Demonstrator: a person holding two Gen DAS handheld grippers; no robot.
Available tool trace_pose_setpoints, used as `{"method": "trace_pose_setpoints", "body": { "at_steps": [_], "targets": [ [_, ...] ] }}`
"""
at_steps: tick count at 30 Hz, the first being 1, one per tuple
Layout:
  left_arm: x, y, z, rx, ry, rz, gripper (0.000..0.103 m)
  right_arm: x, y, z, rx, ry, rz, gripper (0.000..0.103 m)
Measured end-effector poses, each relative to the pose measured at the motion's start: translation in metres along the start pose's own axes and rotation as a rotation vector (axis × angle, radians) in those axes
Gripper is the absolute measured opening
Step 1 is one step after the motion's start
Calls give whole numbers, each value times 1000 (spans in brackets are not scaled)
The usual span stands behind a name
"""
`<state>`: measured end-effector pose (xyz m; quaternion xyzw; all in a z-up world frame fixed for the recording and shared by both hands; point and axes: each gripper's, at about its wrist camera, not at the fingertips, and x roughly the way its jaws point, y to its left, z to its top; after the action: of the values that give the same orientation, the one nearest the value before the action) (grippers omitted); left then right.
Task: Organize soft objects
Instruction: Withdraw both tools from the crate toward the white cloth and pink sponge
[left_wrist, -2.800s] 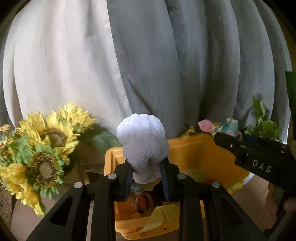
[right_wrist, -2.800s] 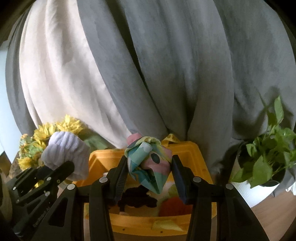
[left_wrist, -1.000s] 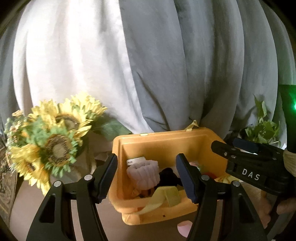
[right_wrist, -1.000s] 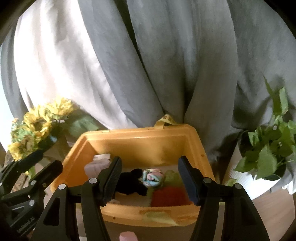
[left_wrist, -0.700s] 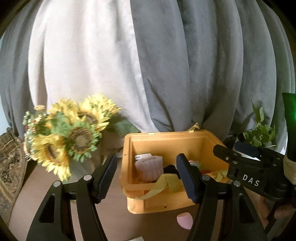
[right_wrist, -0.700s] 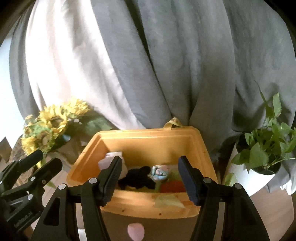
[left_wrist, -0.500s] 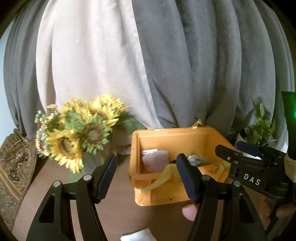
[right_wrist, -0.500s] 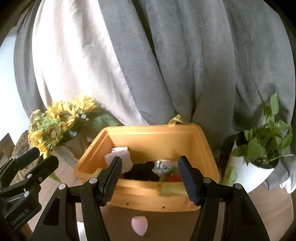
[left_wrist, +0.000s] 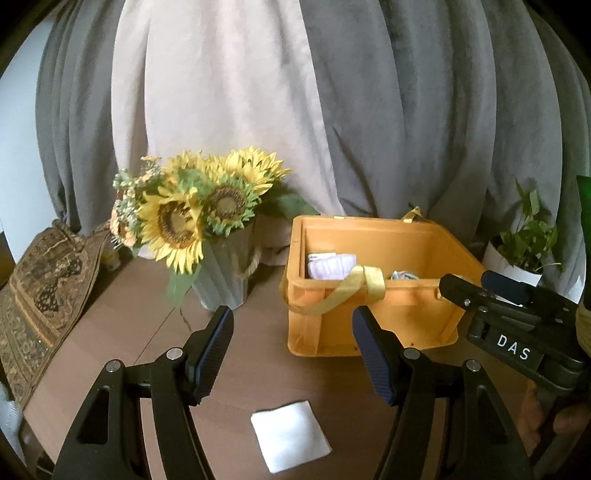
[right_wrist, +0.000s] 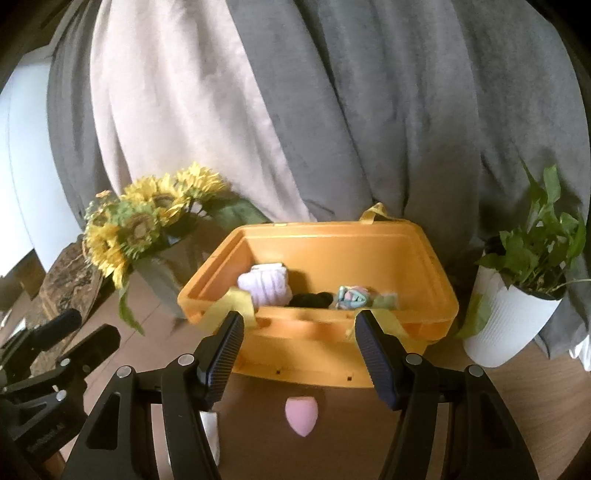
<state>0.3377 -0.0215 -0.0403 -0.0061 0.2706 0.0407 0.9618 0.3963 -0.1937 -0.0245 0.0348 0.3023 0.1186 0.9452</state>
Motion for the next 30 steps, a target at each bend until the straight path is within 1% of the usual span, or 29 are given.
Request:
{"method": "trace_pose_setpoints", "body": {
  "at_steps": [7,13,17,23,30],
  "targets": [
    [-7,-5,-17,-24,20,36,66,-2,-4,-13,0,10,20,64],
    [-7,-6,-36,-85,57,54,66,3,-10,-25,1,37,56,64],
    [-1,-6,-50,-127,112,57,66,10,-12,-33,-3,67,75,64],
    [8,-6,-68,-160,155,83,66,25,-11,-49,-20,126,97,64],
    [23,-9,-86,-162,202,94,66,41,-12,-65,-37,177,95,64]
  ]
}}
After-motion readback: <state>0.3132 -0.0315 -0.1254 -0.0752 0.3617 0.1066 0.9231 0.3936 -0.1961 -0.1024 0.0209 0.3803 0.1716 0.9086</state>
